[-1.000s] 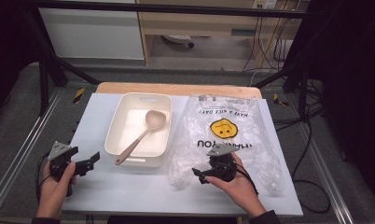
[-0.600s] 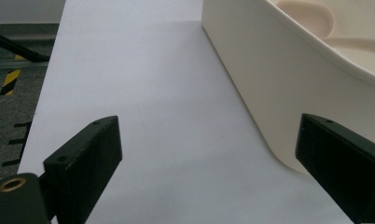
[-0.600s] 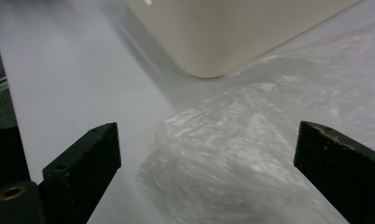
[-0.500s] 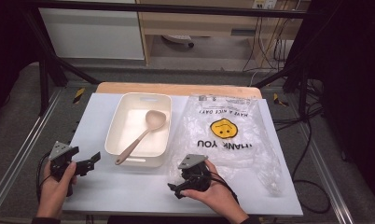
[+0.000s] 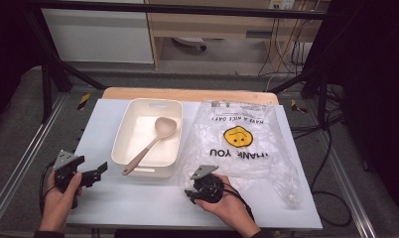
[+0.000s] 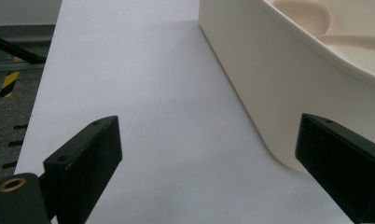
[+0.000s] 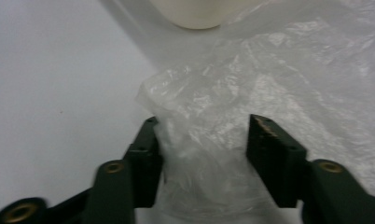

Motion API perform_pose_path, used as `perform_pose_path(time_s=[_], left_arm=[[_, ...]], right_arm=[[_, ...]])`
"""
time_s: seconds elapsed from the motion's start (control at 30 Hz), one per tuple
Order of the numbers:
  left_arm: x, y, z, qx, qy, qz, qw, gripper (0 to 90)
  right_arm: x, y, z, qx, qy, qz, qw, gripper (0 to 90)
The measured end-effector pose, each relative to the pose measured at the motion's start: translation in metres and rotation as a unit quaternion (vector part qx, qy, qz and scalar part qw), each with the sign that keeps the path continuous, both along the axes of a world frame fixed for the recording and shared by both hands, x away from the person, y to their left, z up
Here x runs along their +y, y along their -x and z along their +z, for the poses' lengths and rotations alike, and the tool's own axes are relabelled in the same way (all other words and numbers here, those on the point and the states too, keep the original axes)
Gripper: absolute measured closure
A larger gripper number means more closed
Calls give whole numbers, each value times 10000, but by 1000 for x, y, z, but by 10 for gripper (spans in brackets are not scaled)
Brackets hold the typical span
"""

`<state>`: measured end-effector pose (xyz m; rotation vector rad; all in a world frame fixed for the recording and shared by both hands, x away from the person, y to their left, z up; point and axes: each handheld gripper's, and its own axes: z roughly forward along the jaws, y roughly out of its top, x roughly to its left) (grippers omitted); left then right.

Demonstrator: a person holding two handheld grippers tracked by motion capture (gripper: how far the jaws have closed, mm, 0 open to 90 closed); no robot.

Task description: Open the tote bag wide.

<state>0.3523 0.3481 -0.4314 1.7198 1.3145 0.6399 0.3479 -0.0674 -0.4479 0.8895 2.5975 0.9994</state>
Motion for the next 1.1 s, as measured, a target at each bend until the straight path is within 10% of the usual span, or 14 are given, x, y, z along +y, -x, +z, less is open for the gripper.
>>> perform_pose_path(time_s=[0.2, 1.1], left_arm=[[0, 0, 0, 2, -4, 5, 10000, 71], [2, 0, 0, -30, -24, 21, 10000, 71]], right_arm=[[-12, -17, -2, 217, -368, -176, 9989, 856], [-38, -47, 42, -117, -1379, -747, 9876, 876]])
